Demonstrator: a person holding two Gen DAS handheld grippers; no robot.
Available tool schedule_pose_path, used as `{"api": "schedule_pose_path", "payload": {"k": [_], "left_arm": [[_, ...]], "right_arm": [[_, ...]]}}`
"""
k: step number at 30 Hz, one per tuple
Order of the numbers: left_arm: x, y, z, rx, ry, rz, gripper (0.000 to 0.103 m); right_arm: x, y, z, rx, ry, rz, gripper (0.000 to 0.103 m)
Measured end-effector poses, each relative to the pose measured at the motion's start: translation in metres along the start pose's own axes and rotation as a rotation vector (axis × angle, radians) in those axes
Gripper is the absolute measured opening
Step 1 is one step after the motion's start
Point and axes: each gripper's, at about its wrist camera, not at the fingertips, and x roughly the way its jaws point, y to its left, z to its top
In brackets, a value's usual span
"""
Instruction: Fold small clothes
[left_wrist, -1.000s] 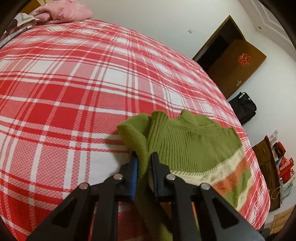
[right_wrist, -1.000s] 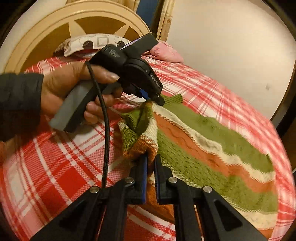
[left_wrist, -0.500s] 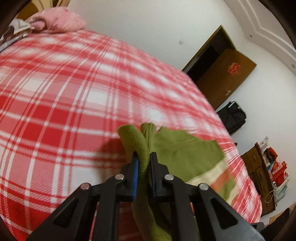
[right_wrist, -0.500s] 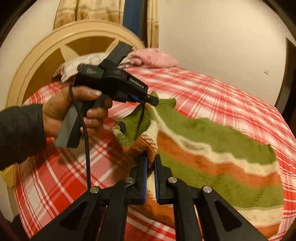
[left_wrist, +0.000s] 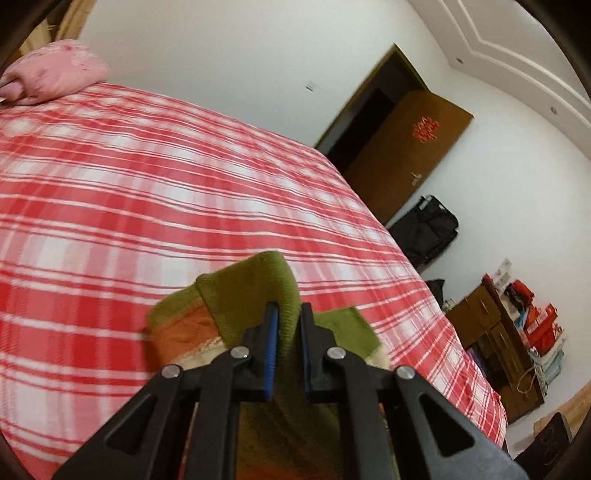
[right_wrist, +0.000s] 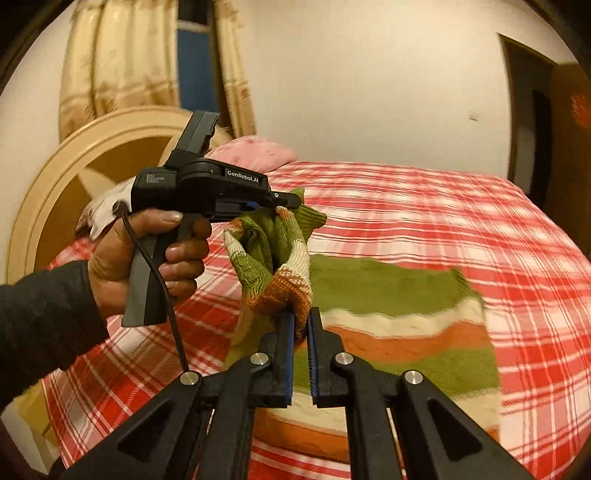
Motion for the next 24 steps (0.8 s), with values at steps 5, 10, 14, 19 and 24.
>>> {"api": "schedule_pose_path", "payload": {"k": [5, 10, 14, 19, 24], "left_arm": [[0.034, -0.033, -0.004, 0.031, 0.045, -0.035, 0.011], [0.067, -0.070, -0.010, 0.077, 0.086, -0.070, 0.011], [0.092, -0.093, -0.020, 0.111, 0.127, -0.087, 0.010], [0.120, -0.111, -0.039, 0.129, 0.188, -0.093, 0.010], [0.128, -0.131, -0.051, 0.214, 0.196, -0.062, 0.012]], "right_arm": [[-0.018, -0.040, -0.006, 0.072, -0.007, -0.039, 0.005], [-0.037, -0.077, -0.022, 0.130, 0.006, -0.084, 0.005], [-0.048, -0.102, -0.036, 0.173, 0.028, -0.109, 0.005], [-0.052, -0.126, -0.059, 0.253, 0.070, -0.112, 0.005], [-0.051, -0.135, -0.079, 0.295, 0.111, -0.114, 0.005]]}}
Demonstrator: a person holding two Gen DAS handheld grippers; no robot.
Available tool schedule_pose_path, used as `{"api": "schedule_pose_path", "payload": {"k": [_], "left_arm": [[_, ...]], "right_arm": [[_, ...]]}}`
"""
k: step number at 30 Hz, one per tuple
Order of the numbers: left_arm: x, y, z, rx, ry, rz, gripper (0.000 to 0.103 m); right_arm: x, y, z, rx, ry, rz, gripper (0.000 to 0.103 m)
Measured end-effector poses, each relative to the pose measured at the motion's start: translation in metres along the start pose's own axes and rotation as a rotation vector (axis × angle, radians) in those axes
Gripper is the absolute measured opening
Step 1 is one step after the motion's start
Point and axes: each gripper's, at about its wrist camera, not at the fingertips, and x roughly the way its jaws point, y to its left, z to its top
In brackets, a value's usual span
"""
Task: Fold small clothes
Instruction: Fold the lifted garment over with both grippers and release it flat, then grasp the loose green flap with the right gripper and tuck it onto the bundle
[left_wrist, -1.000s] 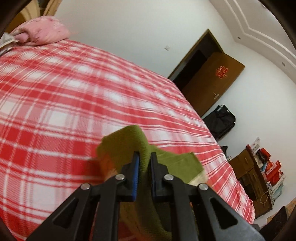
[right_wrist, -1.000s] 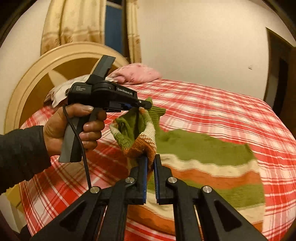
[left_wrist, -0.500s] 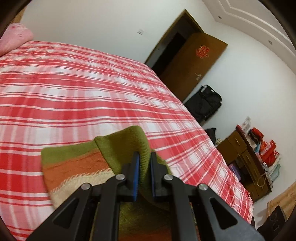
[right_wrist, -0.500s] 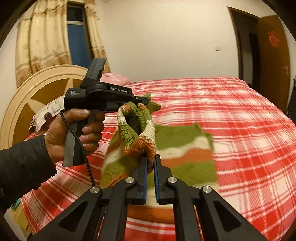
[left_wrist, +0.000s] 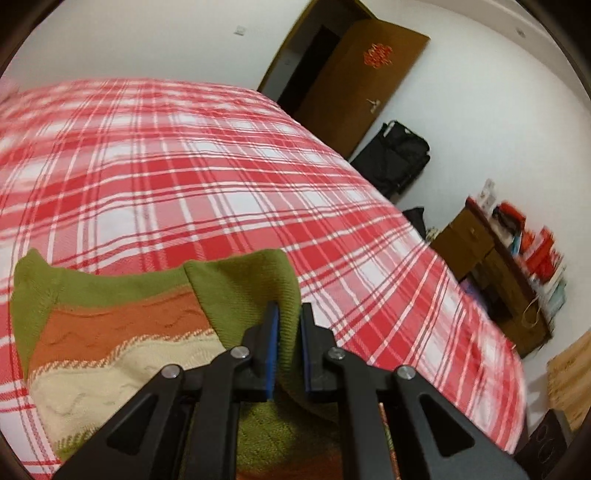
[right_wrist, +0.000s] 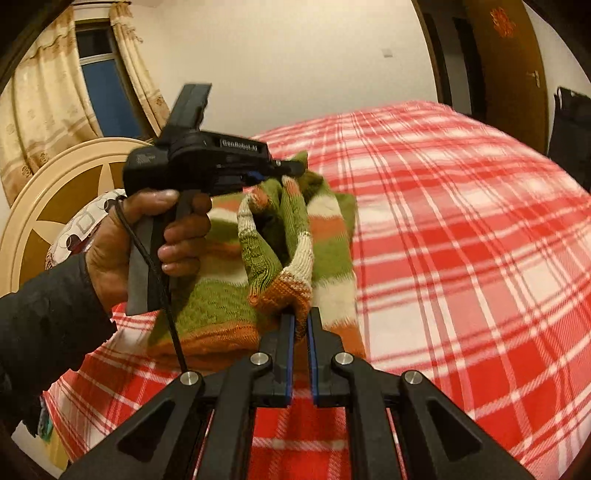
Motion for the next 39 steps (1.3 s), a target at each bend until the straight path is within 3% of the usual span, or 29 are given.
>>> {"api": "schedule_pose_path", "payload": {"k": [4, 5, 7, 8, 9, 12, 13, 15, 16, 18, 21, 22, 23, 24, 27, 30, 36, 39], "left_arm": [[-0.012, -0.027, -0.004, 0.127, -0.032, 0.048, 0.017], [-0.019, -0.033, -0.006, 0.157, -0.046, 0.048, 0.022], [-0.035, -0.040, -0.009, 0.205, -0.078, 0.088, 0.046], [-0.044, -0.041, -0.013, 0.218, -0.095, 0.110, 0.065], [-0.056, -0.040, -0.020, 0.229, -0.123, 0.132, 0.072], [-0.078, -0.028, -0.042, 0.221, -0.117, 0.168, 0.072], [-0.082, -0.024, -0.050, 0.214, -0.115, 0.190, 0.072], [-0.090, -0.015, -0.070, 0.194, -0.099, 0.202, 0.076], [-0.090, -0.012, -0.078, 0.184, -0.084, 0.207, 0.077], [-0.088, -0.006, -0.093, 0.176, -0.054, 0.232, 0.077], [-0.082, -0.002, -0.113, 0.183, -0.026, 0.260, 0.077], [-0.081, -0.003, -0.117, 0.198, -0.027, 0.268, 0.077], [-0.081, -0.005, -0.120, 0.219, -0.029, 0.282, 0.078], [-0.080, -0.006, -0.122, 0.232, -0.026, 0.290, 0.081], [-0.077, -0.008, -0.128, 0.258, 0.006, 0.277, 0.090], [-0.076, -0.004, -0.139, 0.257, 0.005, 0.265, 0.093], [-0.076, 0.011, -0.138, 0.164, 0.009, 0.259, 0.098], [-0.071, 0.015, -0.140, 0.132, 0.036, 0.246, 0.099]], "right_arm": [[0.006, -0.017, -0.007, 0.057, 0.034, 0.012, 0.006], [0.005, -0.021, -0.009, 0.069, 0.034, -0.003, 0.006], [0.000, -0.033, -0.011, 0.103, 0.027, -0.044, 0.007], [-0.003, -0.038, -0.011, 0.121, 0.023, -0.054, 0.007], [-0.007, -0.043, -0.010, 0.134, 0.015, -0.069, 0.007], [-0.018, -0.046, 0.004, 0.132, -0.040, -0.085, 0.010], [-0.018, -0.044, 0.010, 0.122, -0.049, -0.073, 0.016], [-0.016, -0.033, 0.028, 0.094, -0.072, -0.034, 0.066], [-0.016, -0.027, 0.036, 0.087, -0.097, -0.012, 0.070], [-0.008, -0.010, 0.055, 0.041, -0.118, 0.032, 0.069], [0.022, 0.015, 0.082, -0.021, -0.052, 0.012, 0.067], [0.037, 0.022, 0.087, -0.038, 0.000, 0.001, 0.060], [0.049, 0.025, 0.089, -0.057, 0.035, -0.033, 0.041], [0.059, 0.027, 0.089, -0.073, 0.058, -0.104, 0.030], [0.089, 0.004, 0.080, -0.024, 0.163, -0.227, 0.028], [0.102, -0.022, 0.064, 0.037, 0.201, -0.237, 0.029], [0.093, -0.010, 0.077, -0.016, 0.181, -0.266, 0.034], [0.075, 0.009, 0.098, -0.078, 0.070, -0.301, 0.034]]}}
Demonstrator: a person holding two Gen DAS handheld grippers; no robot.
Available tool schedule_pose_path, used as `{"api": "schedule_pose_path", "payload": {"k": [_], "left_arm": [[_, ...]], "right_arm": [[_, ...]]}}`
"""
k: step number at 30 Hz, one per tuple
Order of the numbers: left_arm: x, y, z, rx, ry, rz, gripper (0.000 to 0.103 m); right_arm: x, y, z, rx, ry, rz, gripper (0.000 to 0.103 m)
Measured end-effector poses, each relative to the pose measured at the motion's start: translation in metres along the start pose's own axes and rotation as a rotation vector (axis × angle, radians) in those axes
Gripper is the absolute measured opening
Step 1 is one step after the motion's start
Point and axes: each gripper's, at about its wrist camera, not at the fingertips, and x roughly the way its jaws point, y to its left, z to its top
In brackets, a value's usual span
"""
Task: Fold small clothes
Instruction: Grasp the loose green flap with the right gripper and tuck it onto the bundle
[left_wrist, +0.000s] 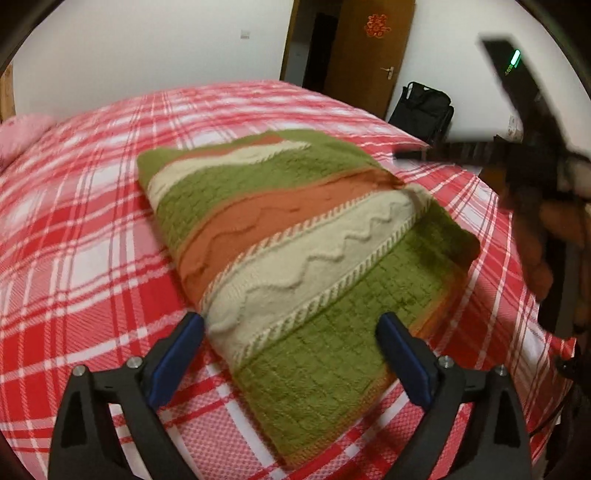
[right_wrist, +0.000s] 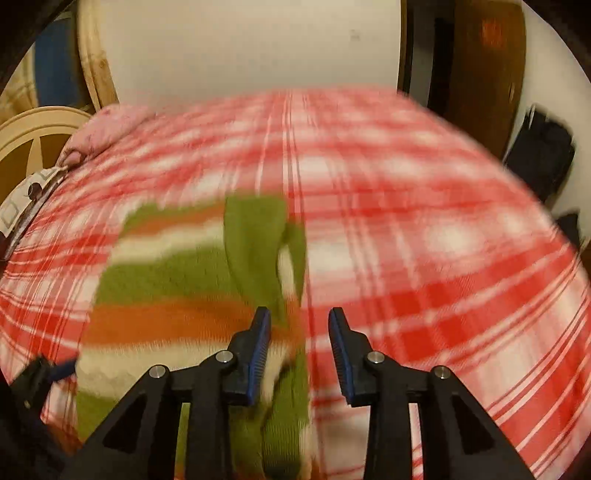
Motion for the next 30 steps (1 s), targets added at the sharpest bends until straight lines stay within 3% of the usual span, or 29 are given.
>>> {"api": "schedule_pose_path", "payload": {"k": [2, 4, 5, 9, 13, 16, 20, 26, 30], "left_arm": [[0.005, 0.003, 0.001, -0.022, 0.021, -0.008, 0.100], [0.010, 0.007, 0.001, -0.040, 0.041, -0.017, 0.101], [0.011, 0.009, 0.001, -0.053, 0.045, -0.018, 0.103], [0.010, 0.009, -0.002, -0.062, 0.047, -0.018, 0.103], [0.013, 0.011, -0.001, -0.060, 0.053, -0.021, 0.103], [0.013, 0.011, -0.002, -0.059, 0.054, -0.023, 0.103], [0.011, 0.012, -0.002, -0.065, 0.051, -0.023, 0.103], [-0.011, 0.012, -0.010, -0.073, -0.020, -0.021, 0.103], [-0.012, 0.013, -0.013, -0.088, -0.013, -0.022, 0.103]], "right_arm": [[-0.007, 0.013, 0.014, -0.025, -0.039, 0.088, 0.034], [-0.003, 0.033, 0.025, -0.063, -0.028, 0.216, 0.034], [0.002, 0.041, 0.028, -0.081, -0.021, 0.236, 0.034], [0.037, 0.060, 0.034, -0.132, 0.037, 0.205, 0.034], [0.077, 0.039, 0.024, -0.072, 0.143, 0.123, 0.034], [0.084, 0.018, 0.017, -0.030, 0.122, 0.182, 0.035], [0.072, 0.019, 0.014, -0.042, 0.106, 0.165, 0.035], [0.017, -0.006, -0.009, -0.003, 0.048, 0.253, 0.035], [-0.012, -0.030, -0.038, 0.006, 0.065, 0.293, 0.035]]}}
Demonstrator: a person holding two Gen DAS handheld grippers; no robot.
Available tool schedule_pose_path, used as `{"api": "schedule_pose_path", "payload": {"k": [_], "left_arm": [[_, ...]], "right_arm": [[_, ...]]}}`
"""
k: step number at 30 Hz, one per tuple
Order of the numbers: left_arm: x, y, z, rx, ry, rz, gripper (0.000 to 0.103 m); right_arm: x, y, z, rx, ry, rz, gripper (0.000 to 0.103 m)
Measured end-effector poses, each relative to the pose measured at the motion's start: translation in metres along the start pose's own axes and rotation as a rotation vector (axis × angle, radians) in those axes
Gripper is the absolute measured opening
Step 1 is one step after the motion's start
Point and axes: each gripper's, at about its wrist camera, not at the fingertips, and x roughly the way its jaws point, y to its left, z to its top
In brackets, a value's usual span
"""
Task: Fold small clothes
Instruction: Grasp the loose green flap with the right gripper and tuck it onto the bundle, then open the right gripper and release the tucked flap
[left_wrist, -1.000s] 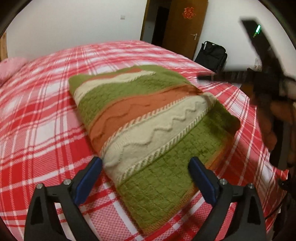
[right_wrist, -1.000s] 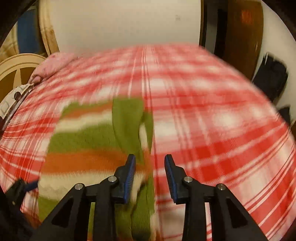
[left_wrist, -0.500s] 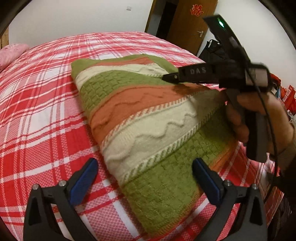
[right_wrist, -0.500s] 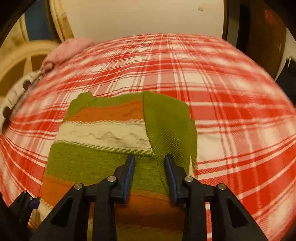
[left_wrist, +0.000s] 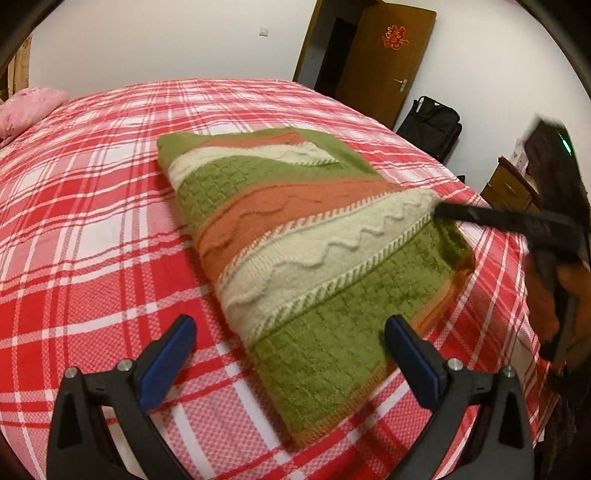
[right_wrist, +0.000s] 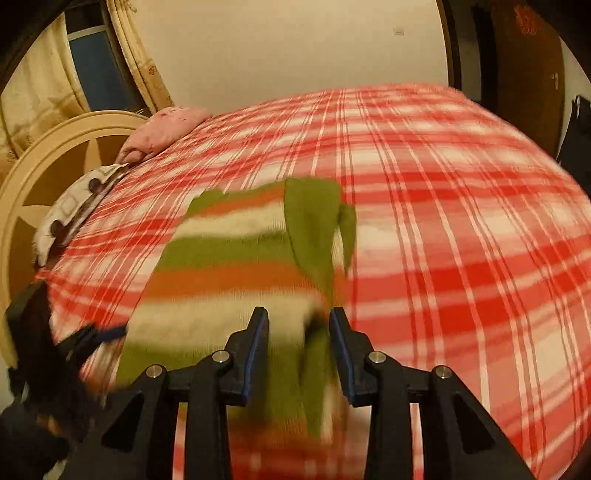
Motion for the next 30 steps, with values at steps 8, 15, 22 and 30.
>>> {"api": "schedule_pose_path", "payload": {"k": [8, 15, 22, 30], "left_arm": [[0.000, 0.004, 0.000, -0.029, 0.011, 0.019, 0.103], [-0.005, 0.007, -0.002, -0.047, -0.010, 0.044, 0.103], [-0.027, 0.013, 0.009, -0.056, -0.109, 0.091, 0.103], [0.001, 0.020, 0.034, -0.046, -0.044, 0.190, 0.103]], "right_arm": [[0.006, 0.006, -0.032, -0.029, 0.106, 0.017, 0.008], [0.006, 0.004, -0.049, -0.008, 0.195, -0.037, 0.006], [-0.029, 0.035, -0.022, -0.111, 0.034, -0.161, 0.017], [0.005, 0.065, 0.015, -0.151, -0.002, -0.010, 0.036]]}}
